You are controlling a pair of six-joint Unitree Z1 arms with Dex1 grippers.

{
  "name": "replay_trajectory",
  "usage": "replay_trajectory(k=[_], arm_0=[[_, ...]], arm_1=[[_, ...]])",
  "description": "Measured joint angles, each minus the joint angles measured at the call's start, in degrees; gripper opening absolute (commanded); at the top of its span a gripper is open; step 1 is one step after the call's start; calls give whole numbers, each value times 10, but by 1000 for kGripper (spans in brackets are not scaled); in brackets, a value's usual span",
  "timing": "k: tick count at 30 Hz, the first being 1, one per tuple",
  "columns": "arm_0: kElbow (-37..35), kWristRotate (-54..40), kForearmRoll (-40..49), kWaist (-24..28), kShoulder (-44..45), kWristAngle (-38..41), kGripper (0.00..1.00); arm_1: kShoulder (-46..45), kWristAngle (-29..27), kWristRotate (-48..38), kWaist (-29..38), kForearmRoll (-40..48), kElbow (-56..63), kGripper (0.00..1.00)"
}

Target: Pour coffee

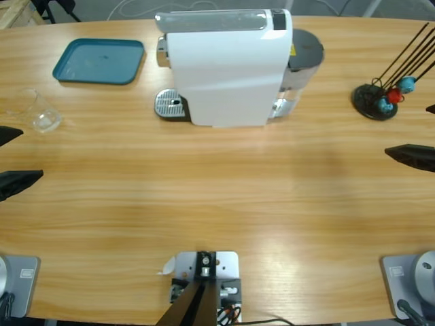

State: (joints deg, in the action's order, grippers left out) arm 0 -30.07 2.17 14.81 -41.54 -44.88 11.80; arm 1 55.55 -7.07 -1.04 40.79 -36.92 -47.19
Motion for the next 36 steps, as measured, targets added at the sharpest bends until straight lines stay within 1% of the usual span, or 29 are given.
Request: replay_trajectory(k=[14, 16, 19, 24, 26, 28, 31, 32, 33, 36], arm_0=[[-1, 1, -2, 0, -3, 0, 1000], [-11, 10, -2, 0, -15, 0, 1000], [-64, 26, -2, -1, -61, 0, 998], [-172, 64, 0, -1, -176, 0, 991], [-207, 100, -2, -1, -223, 0, 982], [-234, 146, -16, 1, -269, 0, 996], [-264, 244, -46, 15, -333, 0, 989], [-276, 271, -53, 18, -352, 1, 961], [-289, 294, -58, 21, -371, 4, 909], [-319, 342, -65, 29, -413, 14, 895]], arm_1=[[0, 0, 0, 0, 0, 0, 1000], [0, 0, 0, 0, 0, 0, 1000], [0, 0, 0, 1, 0, 0, 1000], [-2, 0, 0, 1, 0, 0, 996], [-3, 0, 0, 1, 0, 0, 996], [-4, 0, 0, 1, 0, 0, 996], [-4, 0, 0, 2, 0, 0, 996], [-4, 0, 0, 2, 0, 0, 996], [-4, 0, 0, 2, 0, 0, 996], [-5, 0, 0, 2, 0, 0, 996]])
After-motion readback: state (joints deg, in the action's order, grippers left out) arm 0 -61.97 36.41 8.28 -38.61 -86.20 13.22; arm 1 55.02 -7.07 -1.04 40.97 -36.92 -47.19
